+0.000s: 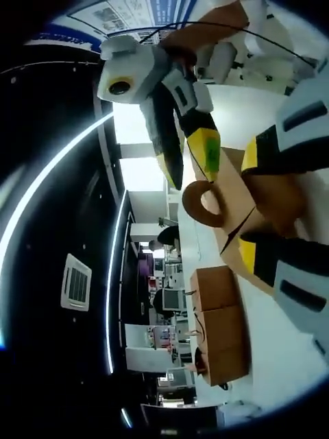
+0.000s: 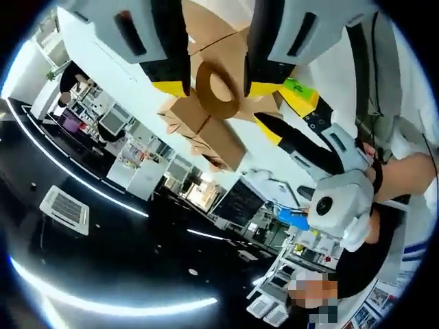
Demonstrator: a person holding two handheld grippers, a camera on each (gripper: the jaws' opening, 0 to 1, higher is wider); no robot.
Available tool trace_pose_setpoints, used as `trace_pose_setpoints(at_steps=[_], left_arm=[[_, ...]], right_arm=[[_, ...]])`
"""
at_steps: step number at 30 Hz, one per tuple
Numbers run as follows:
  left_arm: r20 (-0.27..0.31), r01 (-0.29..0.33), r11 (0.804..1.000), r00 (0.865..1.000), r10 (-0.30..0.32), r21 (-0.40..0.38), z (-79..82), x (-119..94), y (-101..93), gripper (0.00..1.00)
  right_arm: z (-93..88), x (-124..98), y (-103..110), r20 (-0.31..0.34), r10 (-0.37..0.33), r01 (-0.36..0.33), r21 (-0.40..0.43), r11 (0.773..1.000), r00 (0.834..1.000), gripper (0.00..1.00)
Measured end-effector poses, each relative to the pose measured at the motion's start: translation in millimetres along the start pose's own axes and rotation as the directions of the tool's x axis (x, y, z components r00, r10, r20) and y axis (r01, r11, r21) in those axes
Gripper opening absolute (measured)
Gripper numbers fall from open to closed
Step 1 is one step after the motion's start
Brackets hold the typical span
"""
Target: Pick up one paper box from the group, open the paper box, and remove the item inside
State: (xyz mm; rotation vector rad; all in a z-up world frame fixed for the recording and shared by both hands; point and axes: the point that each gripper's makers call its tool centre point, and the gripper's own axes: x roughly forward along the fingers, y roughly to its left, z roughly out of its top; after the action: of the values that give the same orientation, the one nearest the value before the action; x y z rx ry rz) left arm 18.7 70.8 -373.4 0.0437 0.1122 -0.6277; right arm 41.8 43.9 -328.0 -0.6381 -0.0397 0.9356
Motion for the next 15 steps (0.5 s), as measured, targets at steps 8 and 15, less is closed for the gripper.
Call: trace_pose_setpoints(at_steps=[8,15], left_arm=[[0.001,0.000,1.000,1.000,0.000,0.005,-1.5,-4.7,-24.6,0.37],[0.001,0.000,1.000,1.000,0.000,0.005,-1.8,-4.7,-25.8,0.37]], right_arm=[[2.2,-2.1,11.3,-0.006,0.033,-0.033,-0.016,0.999,0.999,0.28],[-0.1,0.3,-6.3,-0.004,-0.019,0.019,-0.006,1.000,1.000,0.31]])
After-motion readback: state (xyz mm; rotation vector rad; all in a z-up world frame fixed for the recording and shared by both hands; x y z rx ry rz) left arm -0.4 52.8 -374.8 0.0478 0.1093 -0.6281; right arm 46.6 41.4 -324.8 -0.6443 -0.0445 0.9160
